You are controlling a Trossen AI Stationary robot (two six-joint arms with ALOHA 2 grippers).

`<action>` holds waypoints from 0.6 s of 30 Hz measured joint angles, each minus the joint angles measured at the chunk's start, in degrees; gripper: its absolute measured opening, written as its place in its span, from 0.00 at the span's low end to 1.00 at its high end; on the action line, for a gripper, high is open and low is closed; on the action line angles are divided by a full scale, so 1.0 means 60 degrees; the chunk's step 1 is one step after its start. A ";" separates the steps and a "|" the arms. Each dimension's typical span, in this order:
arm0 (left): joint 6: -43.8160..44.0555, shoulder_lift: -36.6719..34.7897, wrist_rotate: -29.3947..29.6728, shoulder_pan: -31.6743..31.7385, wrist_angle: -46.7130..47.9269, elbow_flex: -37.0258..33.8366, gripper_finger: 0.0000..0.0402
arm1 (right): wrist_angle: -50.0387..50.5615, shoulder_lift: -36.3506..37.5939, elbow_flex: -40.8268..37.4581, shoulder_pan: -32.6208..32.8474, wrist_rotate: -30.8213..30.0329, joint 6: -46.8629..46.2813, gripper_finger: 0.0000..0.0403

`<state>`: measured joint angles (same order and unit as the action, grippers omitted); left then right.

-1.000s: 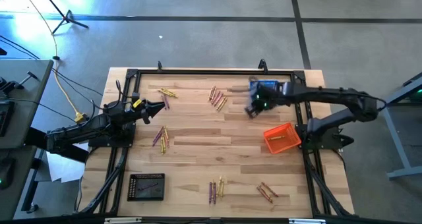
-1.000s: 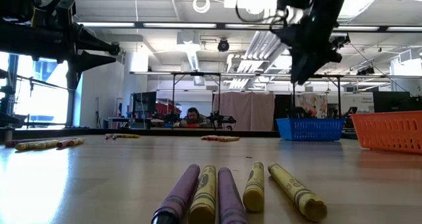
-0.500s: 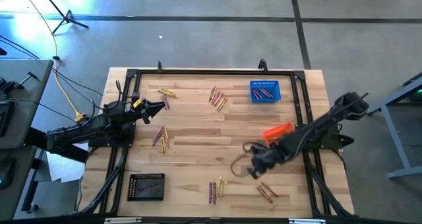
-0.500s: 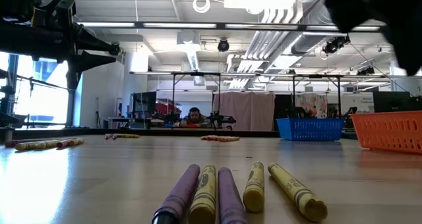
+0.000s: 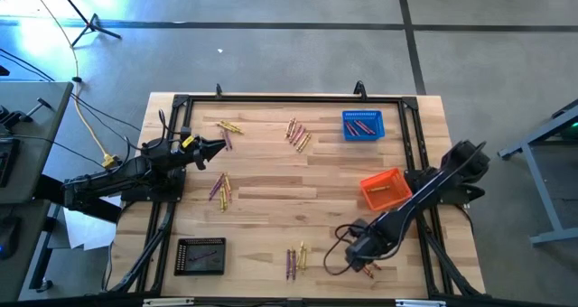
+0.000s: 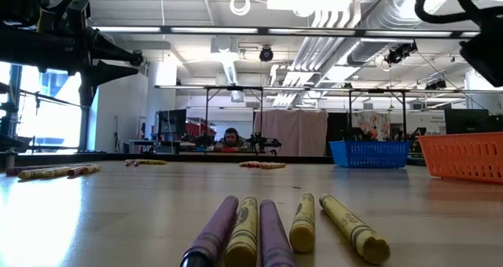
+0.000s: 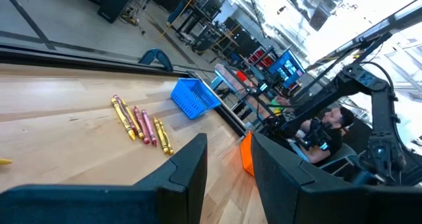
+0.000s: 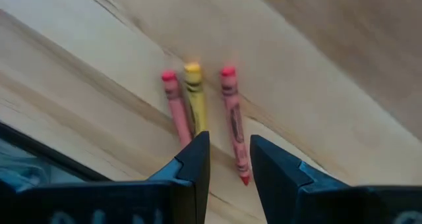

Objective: Sort crayons
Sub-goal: Put the red crayon into the blue basket

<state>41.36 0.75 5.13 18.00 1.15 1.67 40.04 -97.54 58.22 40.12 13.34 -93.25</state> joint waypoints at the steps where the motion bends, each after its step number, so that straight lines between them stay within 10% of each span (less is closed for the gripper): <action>1: 0.0000 -0.0003 0.0000 0.0003 0.0000 0.0000 0.26 | -0.0011 -0.0061 0.0000 0.0073 0.0042 -0.0089 0.23; 18: 0.0000 -0.0003 0.0000 0.0000 0.0000 0.0000 0.26 | -0.0015 -0.0844 0.0018 0.0392 -0.0071 -0.0136 0.23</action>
<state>41.36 0.74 5.13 18.00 1.15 1.67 39.95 -102.61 58.33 42.47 12.92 -94.07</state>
